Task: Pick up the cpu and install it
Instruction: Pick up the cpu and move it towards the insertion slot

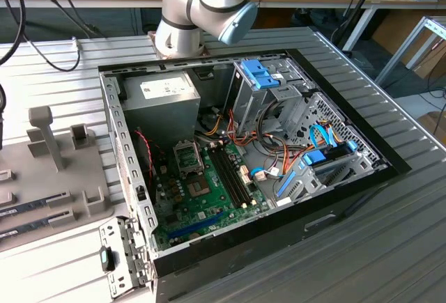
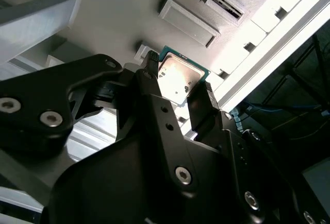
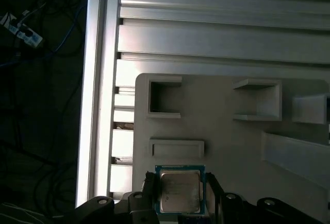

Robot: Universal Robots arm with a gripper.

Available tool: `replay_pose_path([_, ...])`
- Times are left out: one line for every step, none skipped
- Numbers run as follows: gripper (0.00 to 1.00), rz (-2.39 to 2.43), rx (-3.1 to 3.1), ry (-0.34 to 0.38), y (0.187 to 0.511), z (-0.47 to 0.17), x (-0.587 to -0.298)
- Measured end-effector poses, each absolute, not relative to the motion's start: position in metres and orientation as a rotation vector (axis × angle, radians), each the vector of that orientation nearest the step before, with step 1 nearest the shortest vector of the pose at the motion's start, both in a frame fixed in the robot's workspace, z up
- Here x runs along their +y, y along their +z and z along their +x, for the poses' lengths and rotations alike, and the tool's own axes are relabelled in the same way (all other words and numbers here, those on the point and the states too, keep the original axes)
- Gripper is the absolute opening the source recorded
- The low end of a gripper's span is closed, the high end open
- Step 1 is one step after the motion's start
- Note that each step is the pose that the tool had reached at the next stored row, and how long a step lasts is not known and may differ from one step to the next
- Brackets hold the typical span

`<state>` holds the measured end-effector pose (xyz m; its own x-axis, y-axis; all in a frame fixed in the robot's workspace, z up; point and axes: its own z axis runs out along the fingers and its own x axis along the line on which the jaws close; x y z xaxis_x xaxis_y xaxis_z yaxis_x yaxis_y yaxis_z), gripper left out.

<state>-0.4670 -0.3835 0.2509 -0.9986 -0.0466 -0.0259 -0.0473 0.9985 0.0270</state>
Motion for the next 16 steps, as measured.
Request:
replay_pose_path([0.47, -0.073, 3.115, 0.043, 0.251, -0.467, -0.384])
replay_pose_path([0.47, -0.073, 3.115, 0.043, 0.252, -0.467, -0.384])
replay_pose_path([0.47, -0.073, 3.115, 0.044, 0.254, -0.467, -0.384])
replay_pose_path([0.47, -0.073, 3.115, 0.046, 0.257, -0.467, -0.384])
replay_pose_path([0.47, -0.073, 3.115, 0.049, 0.262, -0.467, -0.384])
replay_pose_path([0.47, -0.073, 3.115, 0.051, 0.265, -0.467, -0.384])
replay_pose_path([0.47, -0.073, 3.115, 0.052, 0.265, -0.467, -0.384])
replay_pose_path([0.47, -0.073, 3.115, 0.053, 0.266, -0.467, -0.384])
replay_pose_path([0.47, -0.073, 3.115, 0.053, 0.266, -0.467, -0.384])
replay_pose_path([0.47, -0.073, 3.115, 0.053, 0.267, -0.467, -0.384])
replay_pose_path([0.47, -0.073, 3.115, 0.053, 0.267, -0.467, -0.384])
replay_pose_path([0.47, -0.073, 3.115, 0.054, 0.268, -0.467, -0.384])
replay_pose_path([0.47, -0.073, 3.115, 0.055, 0.269, -0.467, -0.384])
replay_pose_path([0.47, -0.073, 3.115, 0.055, 0.269, -0.467, -0.384])
replay_pose_path([0.47, -0.073, 3.115, 0.057, 0.27, -0.467, -0.384])
replay_pose_path([0.47, -0.073, 3.115, 0.057, 0.27, -0.467, -0.384])
